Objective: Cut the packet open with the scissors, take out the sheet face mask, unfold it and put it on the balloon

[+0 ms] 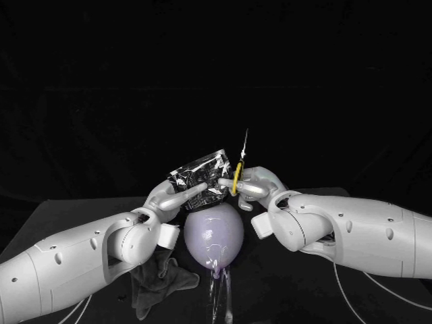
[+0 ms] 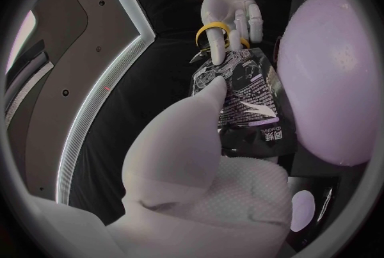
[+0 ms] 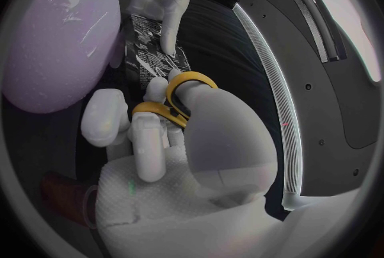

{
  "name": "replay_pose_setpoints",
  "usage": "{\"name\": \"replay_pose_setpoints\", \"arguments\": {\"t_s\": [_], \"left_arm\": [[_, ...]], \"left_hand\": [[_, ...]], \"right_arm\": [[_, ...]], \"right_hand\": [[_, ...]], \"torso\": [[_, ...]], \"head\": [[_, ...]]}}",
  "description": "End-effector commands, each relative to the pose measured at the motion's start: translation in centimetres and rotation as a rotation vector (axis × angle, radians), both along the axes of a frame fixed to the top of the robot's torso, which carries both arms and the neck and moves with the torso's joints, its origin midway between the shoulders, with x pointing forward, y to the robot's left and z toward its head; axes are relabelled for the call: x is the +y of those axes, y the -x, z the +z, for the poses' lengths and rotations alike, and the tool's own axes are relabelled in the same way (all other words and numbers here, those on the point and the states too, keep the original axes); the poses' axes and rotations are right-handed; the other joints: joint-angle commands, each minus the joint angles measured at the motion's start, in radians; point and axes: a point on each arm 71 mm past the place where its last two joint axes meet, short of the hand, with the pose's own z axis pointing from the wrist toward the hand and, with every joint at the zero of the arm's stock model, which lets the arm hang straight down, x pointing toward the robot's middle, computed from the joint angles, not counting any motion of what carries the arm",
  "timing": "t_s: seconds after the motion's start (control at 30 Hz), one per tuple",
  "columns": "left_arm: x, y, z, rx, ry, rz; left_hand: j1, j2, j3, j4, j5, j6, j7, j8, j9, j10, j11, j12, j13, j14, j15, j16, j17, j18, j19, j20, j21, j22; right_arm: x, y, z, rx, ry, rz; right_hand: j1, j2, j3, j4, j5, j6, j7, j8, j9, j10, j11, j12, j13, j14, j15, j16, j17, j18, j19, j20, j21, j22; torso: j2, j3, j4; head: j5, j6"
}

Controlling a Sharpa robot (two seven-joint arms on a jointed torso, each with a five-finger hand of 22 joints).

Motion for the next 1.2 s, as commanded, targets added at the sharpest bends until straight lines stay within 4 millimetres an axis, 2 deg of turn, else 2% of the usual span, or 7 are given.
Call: {"name": "replay_pose_setpoints", "arguments": {"t_s": [0.03,0.2,0.4,0.57,0.73,1.07,1.2], "left_arm": [[0.1,-0.1,0.5,-0.015,0.034,0.032],[0.6,-0.3,0.9,-0.019,0.039,0.048],[1.0,-0.6,1.6,-0.028,0.039,0.056],[1.2,-1.0,2.3,-0.035,0.033,0.061],[1.1,-1.4,3.3,-0.04,0.029,0.042],[-0.3,-1.9,4.9,-0.014,-0.022,-0.047],[-0.8,-1.8,4.8,0.01,-0.038,-0.077]], "left_hand": [[-0.006,0.004,0.062,0.011,0.0,0.024,-0.003,0.018,0.011,0.041,-0.013,0.0,0.001,0.035,-0.015,0.016,0.008,0.008,0.036,0.005,0.025,0.009],[-0.033,-0.025,0.157,0.026,0.002,0.034,-0.006,0.035,0.027,0.079,-0.021,-0.006,0.001,0.061,-0.024,0.029,0.019,-0.003,0.068,0.003,0.053,0.02],[-0.082,-0.065,0.275,0.028,0.002,0.031,-0.007,0.062,0.065,0.111,-0.025,-0.011,0.002,0.078,-0.03,0.045,0.036,0.001,0.09,-0.001,0.085,0.033],[-0.105,-0.075,0.312,0.02,0.003,0.027,-0.007,0.079,0.089,0.124,-0.027,-0.01,0.003,0.086,-0.033,0.053,0.045,0.007,0.102,-0.004,0.103,0.041],[-0.123,-0.074,0.336,0.011,0.003,0.021,-0.005,0.093,0.112,0.135,-0.028,-0.009,0.005,0.113,-0.04,0.073,0.057,0.013,0.132,-0.015,0.134,0.056],[-0.162,-0.072,0.373,-0.004,0.003,-0.007,-0.004,0.126,0.172,0.145,-0.031,-0.01,0.006,0.14,-0.049,0.095,0.076,0.012,0.16,-0.041,0.187,0.083],[-0.169,-0.072,0.379,-0.005,0.003,-0.012,-0.005,0.132,0.183,0.147,-0.031,-0.01,0.006,0.145,-0.051,0.097,0.08,0.012,0.163,-0.045,0.197,0.088]], "right_arm": [[0.2,0.1,0.2,-0.024,-0.003,0.043],[-0.4,-0.1,0.3,-0.04,-0.012,0.036],[-1.4,-0.1,0.4,-0.056,-0.022,0.021],[-2.6,0.1,0.5,-0.059,-0.022,0.003],[-3.9,0.6,0.5,-0.04,-0.036,0.008],[-5.8,4.0,-1.5,0.076,-0.079,0.074],[-6.4,5.6,-2.5,0.121,-0.088,0.079]], "right_hand": [[-0.007,0.013,0.024,-0.014,0.003,0.008,-0.02,0.007,0.005,0.288,-0.11,0.774,0.075,0.081,-0.006,-0.001,0.138,0.02,-0.018,0.0,-0.032,-0.021],[-0.032,0.008,0.033,-0.008,0.005,-0.015,-0.011,-0.011,0.004,0.26,-0.105,0.704,0.011,0.058,-0.001,-0.043,0.044,0.041,-0.077,0.002,-0.139,-0.093],[-0.06,-0.011,0.033,0.005,0.003,-0.073,0.023,-0.078,-0.027,0.015,-0.075,0.042,-0.563,0.033,0.022,-0.083,-0.029,0.054,-0.132,0.016,-0.243,-0.159],[-0.054,-0.041,0.041,0.007,0.003,-0.051,0.031,-0.113,-0.054,0.06,-0.061,-0.188,-0.739,0.03,0.031,-0.092,-0.04,0.06,-0.136,0.029,-0.274,-0.173],[-0.012,-0.029,0.074,-0.027,0.003,-0.035,0.031,-0.119,-0.055,0.095,-0.061,-0.268,-0.803,0.029,0.031,-0.096,-0.046,0.062,-0.132,0.03,-0.283,-0.175],[-0.019,-0.002,0.09,-0.044,0.008,-0.007,0.009,-0.098,-0.034,0.276,-0.087,-0.145,-0.719,0.035,0.011,-0.102,-0.049,0.061,-0.114,0.016,-0.273,-0.165],[-0.071,-0.014,0.082,-0.032,0.006,0.021,-0.02,-0.031,0.037,0.304,-0.114,0.588,-0.053,0.052,-0.007,-0.083,-0.003,0.055,-0.091,-0.002,-0.256,-0.147]], "torso": [[0.0,0.0,-0.001],[0.001,0.0001,0.0003],[0.0,0.0007,-0.0012],[0.0,0.001,-0.0005],[0.001,0.0006,-0.001],[-0.002,0.0057,-0.0044],[-0.003,0.0105,-0.0065]], "head": [[0.002,0.0],[0.005,-0.001],[0.009,-0.001],[0.006,-0.002],[0.0,-0.003],[-0.024,-0.021],[-0.035,-0.034]]}}
